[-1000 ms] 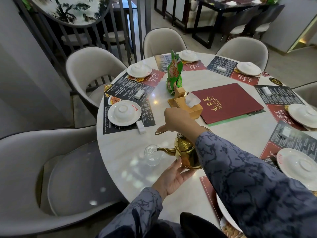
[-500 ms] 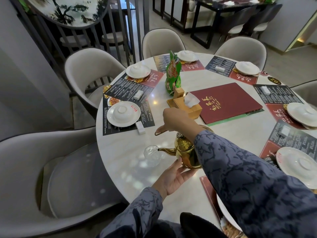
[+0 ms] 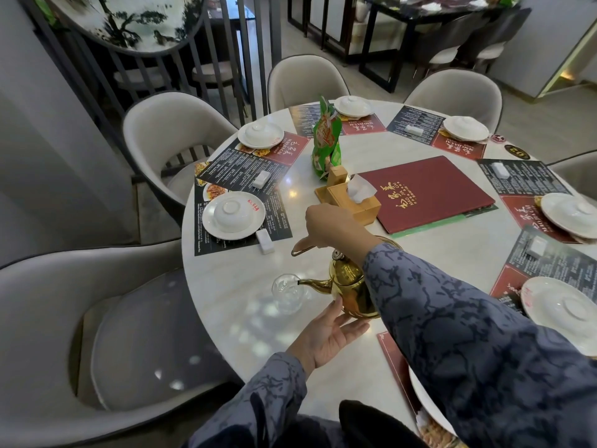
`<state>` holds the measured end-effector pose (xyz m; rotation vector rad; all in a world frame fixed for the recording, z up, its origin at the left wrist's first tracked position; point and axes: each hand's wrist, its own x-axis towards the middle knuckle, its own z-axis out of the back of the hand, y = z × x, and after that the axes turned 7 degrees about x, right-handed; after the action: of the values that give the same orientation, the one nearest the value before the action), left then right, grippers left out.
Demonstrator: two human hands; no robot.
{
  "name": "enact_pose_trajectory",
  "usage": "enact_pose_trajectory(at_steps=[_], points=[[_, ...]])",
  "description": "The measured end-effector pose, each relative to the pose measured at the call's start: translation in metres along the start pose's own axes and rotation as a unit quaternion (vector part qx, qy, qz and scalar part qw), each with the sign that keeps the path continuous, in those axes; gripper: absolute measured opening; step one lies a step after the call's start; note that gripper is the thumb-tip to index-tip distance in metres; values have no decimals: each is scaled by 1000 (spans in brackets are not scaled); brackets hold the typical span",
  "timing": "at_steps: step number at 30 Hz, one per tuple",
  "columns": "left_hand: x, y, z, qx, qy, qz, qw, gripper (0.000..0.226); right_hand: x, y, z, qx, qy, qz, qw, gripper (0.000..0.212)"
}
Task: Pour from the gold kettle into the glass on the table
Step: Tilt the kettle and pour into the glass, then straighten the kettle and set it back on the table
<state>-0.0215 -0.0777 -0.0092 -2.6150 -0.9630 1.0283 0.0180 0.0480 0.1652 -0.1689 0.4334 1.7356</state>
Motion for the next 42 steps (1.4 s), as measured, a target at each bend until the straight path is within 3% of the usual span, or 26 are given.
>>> enact_pose_trajectory(at_steps=[11, 18, 23, 27, 42], points=[[1, 1, -1, 11, -4, -1, 1000, 69, 4, 3, -3, -11, -6, -9, 1000, 55], [0, 0, -2, 26, -11, 6, 1000, 56, 6, -1, -4, -4, -1, -4, 1000, 53], [-1, 0, -1, 34, -20, 6, 999, 55, 9, -5, -8, -5, -17, -7, 1000, 37], [-2, 0, 0, 54, -24, -2, 998, 53, 8, -12, -8, 11, -5, -4, 1000, 59], [17, -1, 1, 90, -93, -27, 991, 65, 10, -81, -16, 112, 16, 3, 994, 69]])
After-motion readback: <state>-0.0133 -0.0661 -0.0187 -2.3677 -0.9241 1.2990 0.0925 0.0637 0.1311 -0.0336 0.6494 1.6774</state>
